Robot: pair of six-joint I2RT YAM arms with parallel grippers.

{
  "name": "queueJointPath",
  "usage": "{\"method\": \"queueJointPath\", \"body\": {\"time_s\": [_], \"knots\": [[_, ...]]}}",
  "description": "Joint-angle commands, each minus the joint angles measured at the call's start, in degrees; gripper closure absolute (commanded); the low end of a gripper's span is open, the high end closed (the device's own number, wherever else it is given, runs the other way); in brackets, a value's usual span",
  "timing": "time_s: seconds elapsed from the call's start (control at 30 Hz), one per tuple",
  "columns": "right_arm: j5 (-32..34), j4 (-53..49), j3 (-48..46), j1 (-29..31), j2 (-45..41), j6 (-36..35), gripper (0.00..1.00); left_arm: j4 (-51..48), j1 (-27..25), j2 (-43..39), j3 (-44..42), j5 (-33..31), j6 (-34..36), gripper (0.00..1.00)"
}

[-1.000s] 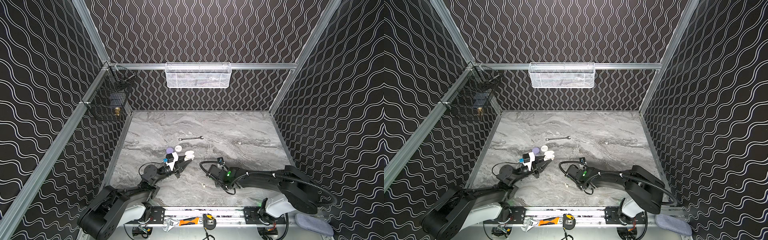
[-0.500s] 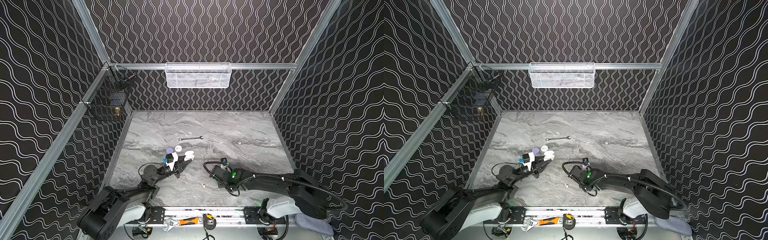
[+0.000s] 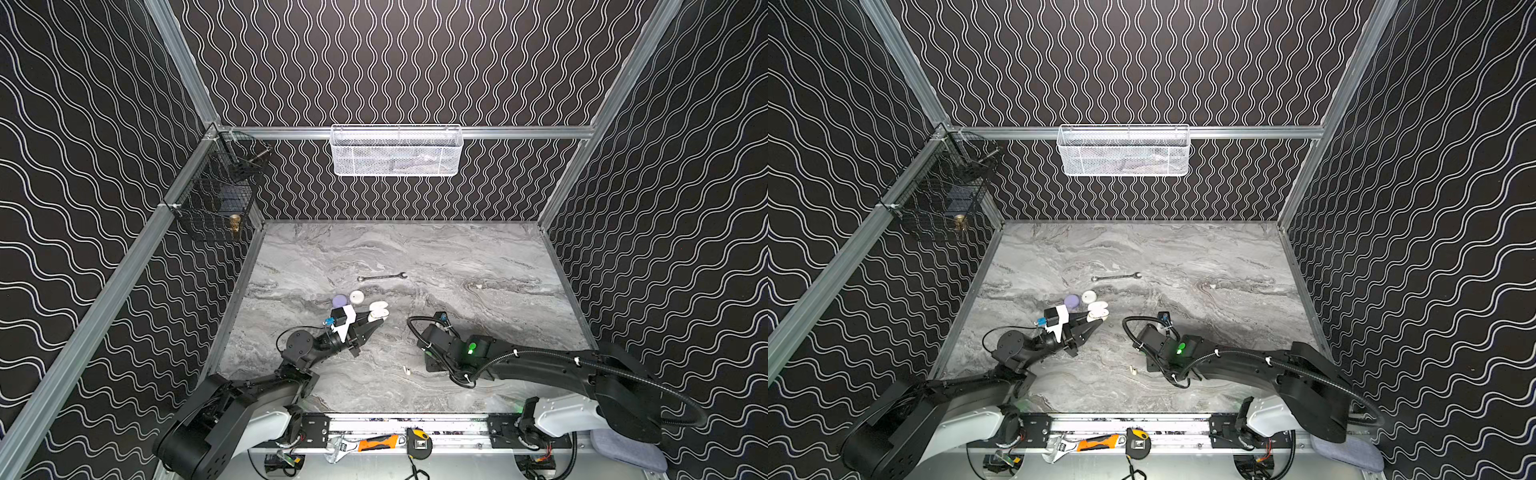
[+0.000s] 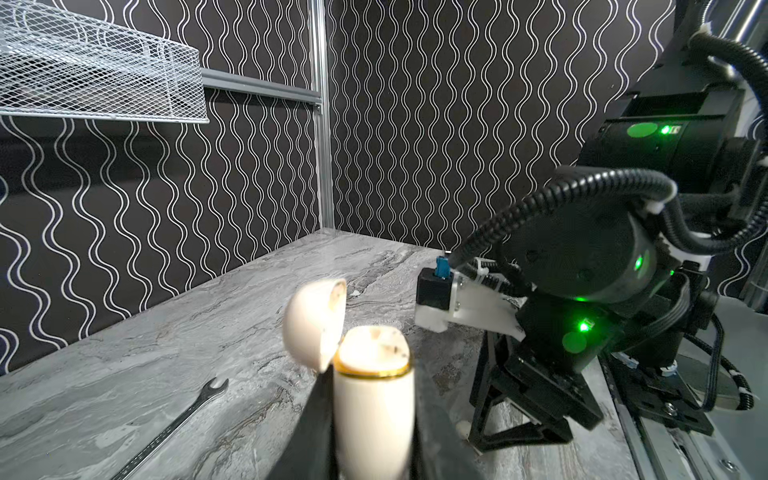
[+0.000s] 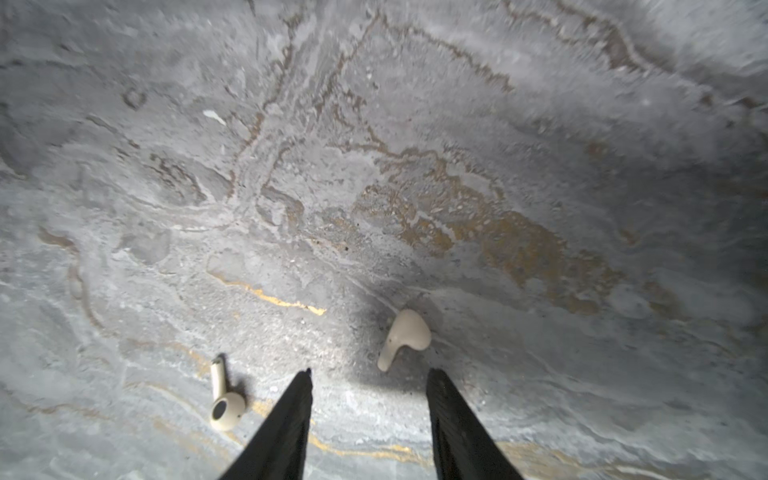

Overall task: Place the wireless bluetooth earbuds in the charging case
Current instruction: 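Lower the right gripper onto one cream earbud and close on it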

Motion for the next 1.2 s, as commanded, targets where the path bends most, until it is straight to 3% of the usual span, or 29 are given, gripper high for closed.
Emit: {"method": "queueJointPath", "body": {"time_s": [0.0,0.67,1.17], "knots": [[0.8,-0.6,1.3,0.0,2.5,3.1,0.52,0.6,0.1,-0.2,0.0,-0.3,0.6,1.00],[4.1,-1.8,3.0,-0.7,9.0,4.8,0.51,1.7,0.0,0.5,0.0,0.0,0.2,1.00],[4.3,-2.8,3.6,-1.2,10.1,4.3,0.59,2.6,0.1,1.6,0.3,0.1,-0.3,1.00]]}}
